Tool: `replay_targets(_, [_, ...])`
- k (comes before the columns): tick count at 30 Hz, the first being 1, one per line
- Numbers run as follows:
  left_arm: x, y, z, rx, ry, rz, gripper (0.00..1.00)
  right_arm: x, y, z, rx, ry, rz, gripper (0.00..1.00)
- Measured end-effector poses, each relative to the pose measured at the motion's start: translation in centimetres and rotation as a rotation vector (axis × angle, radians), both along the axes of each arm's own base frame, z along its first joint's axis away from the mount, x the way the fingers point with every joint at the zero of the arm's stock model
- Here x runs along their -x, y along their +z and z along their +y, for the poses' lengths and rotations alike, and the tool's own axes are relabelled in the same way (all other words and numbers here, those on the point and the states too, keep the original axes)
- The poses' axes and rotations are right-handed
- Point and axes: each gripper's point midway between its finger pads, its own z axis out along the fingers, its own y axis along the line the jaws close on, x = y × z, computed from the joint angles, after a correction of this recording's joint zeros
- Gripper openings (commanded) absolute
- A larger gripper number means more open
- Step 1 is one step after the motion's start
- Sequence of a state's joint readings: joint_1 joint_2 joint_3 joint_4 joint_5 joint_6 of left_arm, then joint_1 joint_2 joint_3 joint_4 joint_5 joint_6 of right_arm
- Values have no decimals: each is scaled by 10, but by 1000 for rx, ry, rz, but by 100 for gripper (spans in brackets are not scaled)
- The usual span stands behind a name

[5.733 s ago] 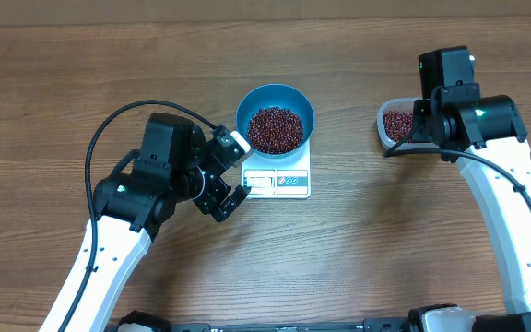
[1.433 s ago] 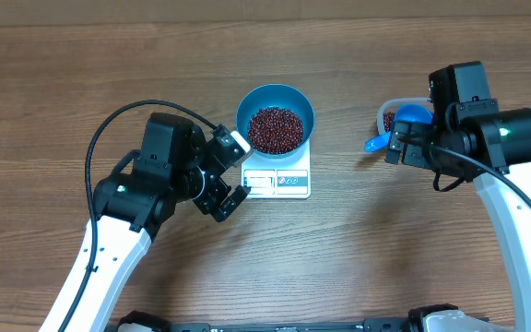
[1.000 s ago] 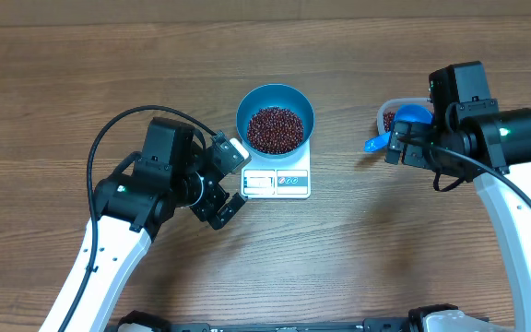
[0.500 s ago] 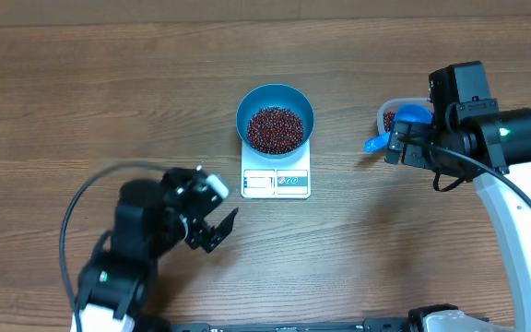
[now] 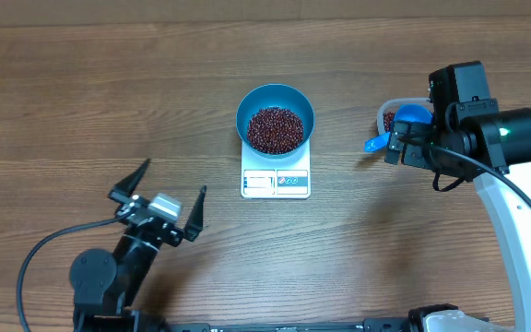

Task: Scoop item into bowl and weigh 150g on scale

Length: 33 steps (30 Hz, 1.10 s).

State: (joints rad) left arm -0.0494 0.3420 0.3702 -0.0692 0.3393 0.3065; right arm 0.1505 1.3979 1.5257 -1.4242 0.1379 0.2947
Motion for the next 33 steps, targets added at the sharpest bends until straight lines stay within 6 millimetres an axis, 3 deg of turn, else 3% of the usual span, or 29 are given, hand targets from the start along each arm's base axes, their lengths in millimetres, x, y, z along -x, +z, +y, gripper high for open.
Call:
replay_targets(7, [5,35,16,43,71,-139,100,0,0,0,0,0,-1,100])
replay_targets(24, [27,64,34,44,151,-277,100,0,0,0,0,0,0,100])
replay_targets(33, [37,78,34,45,152,-373,99,0,0,0,0,0,0,100])
